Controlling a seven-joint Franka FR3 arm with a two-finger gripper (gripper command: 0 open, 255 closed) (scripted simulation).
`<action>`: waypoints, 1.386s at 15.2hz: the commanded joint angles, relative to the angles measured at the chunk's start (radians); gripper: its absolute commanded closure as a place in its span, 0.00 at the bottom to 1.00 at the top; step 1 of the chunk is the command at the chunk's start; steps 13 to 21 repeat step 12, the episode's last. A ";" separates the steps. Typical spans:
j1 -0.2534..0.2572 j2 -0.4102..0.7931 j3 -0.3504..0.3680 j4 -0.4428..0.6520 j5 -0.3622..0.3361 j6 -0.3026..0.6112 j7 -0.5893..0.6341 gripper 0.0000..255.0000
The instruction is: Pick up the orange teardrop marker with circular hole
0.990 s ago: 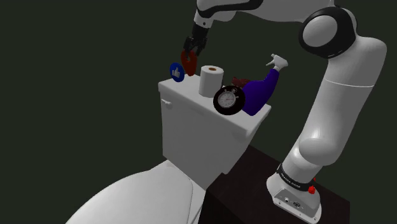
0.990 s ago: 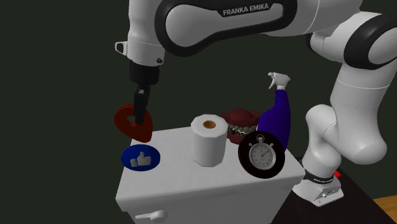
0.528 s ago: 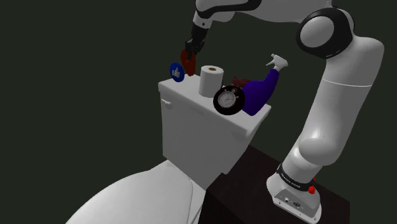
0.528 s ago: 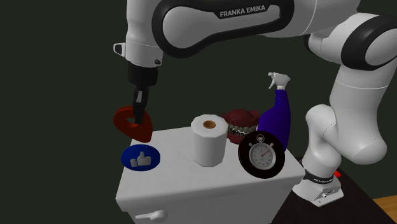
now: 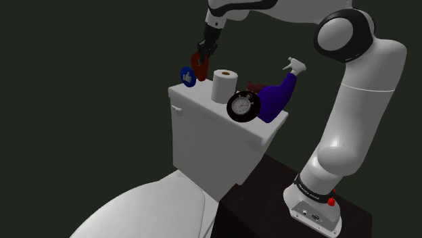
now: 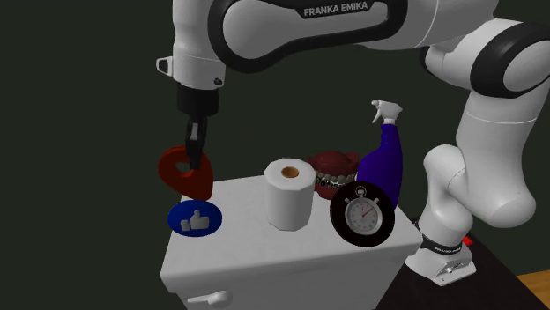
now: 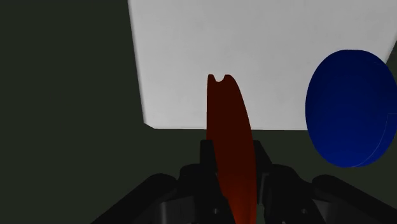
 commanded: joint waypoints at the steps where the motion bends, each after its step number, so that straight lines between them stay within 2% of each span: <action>1: -0.009 -0.004 -0.009 0.032 -0.004 -0.017 0.004 1.00; 10: -0.017 0.031 -0.006 0.204 -0.004 -0.153 0.013 1.00; 21: -0.018 0.032 -0.005 0.207 -0.004 -0.156 0.014 1.00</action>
